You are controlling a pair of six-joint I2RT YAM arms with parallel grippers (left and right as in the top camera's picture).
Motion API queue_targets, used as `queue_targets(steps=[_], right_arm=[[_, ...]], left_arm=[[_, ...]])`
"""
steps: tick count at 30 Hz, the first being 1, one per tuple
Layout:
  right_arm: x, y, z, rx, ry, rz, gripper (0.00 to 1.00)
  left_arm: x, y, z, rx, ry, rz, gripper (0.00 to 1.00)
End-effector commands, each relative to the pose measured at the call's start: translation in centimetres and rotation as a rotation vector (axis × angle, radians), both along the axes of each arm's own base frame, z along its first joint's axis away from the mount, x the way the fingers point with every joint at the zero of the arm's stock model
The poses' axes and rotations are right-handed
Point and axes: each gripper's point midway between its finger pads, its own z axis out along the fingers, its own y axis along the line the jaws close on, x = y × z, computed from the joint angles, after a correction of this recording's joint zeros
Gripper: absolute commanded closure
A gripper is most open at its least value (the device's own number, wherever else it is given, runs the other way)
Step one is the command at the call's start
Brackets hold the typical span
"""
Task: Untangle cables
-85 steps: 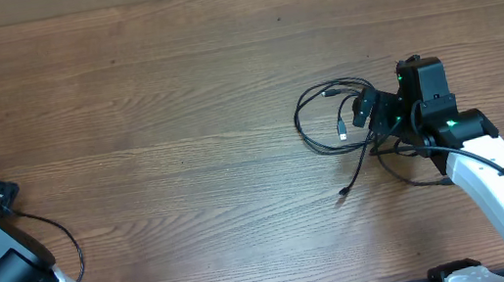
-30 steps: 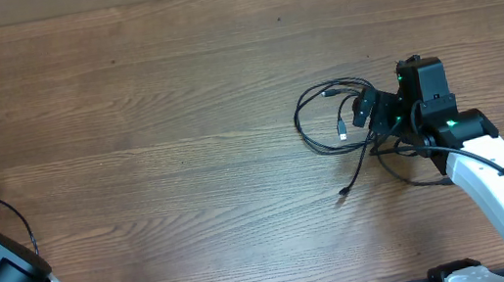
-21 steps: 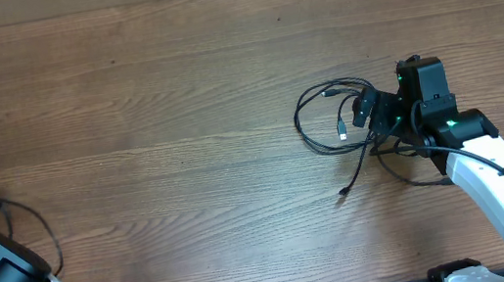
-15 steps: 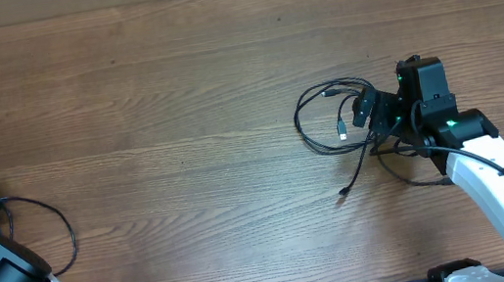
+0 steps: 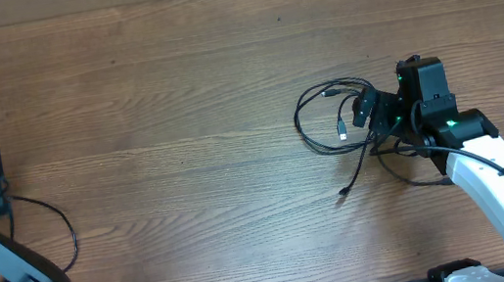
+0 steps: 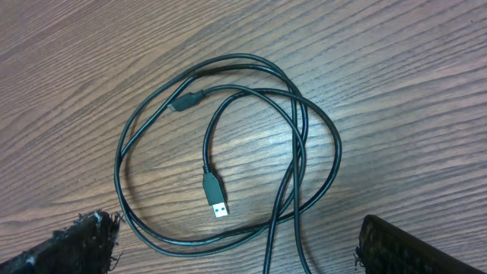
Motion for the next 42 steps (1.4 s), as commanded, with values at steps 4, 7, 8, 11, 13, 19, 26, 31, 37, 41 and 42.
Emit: queue_targets(steps=[4, 7, 8, 11, 13, 19, 26, 31, 37, 41, 42], right_arm=[[0.4, 0.0, 1.2, 0.007, -0.035, -0.002, 0.00], [0.4, 0.0, 1.2, 0.007, -0.035, -0.002, 0.00], [0.4, 0.0, 1.2, 0.007, -0.035, -0.002, 0.00], [0.4, 0.0, 1.2, 0.007, -0.035, -0.002, 0.00], [0.4, 0.0, 1.2, 0.007, -0.035, -0.002, 0.00], [0.4, 0.0, 1.2, 0.007, -0.035, -0.002, 0.00], [0.4, 0.0, 1.2, 0.007, -0.035, -0.002, 0.00], [0.4, 0.0, 1.2, 0.007, -0.035, -0.002, 0.00], [0.4, 0.0, 1.2, 0.007, -0.035, -0.002, 0.00], [0.4, 0.0, 1.2, 0.007, -0.035, -0.002, 0.00], [0.4, 0.0, 1.2, 0.007, -0.035, -0.002, 0.00]], left_arm=[[2.0, -5.3, 13.5, 0.252, -0.220, -0.331, 0.00], [2.1, -9.3, 16.7, 0.275, -0.293, -0.477, 0.01], [2.1, -10.7, 17.4, 0.274, -0.314, -0.522, 0.00], [1.6, -14.9, 18.6, 0.236, -0.341, -0.624, 0.01], [1.5, -18.0, 18.8, 0.189, -0.352, -0.698, 0.00], [1.1, -27.0, 17.4, 0.113, -0.312, -0.977, 0.00], [-1.8, -32.6, 18.5, 0.182, -0.298, -1.213, 0.01], [-6.1, -32.0, 21.1, 0.318, -0.279, -1.178, 0.00], [-11.7, -32.1, 22.8, 0.450, -0.342, -1.187, 0.00], [-15.0, -31.8, 21.6, 0.496, -0.361, -1.179, 0.00], [-15.6, -31.8, 21.2, 0.502, -0.367, -1.179, 0.01]])
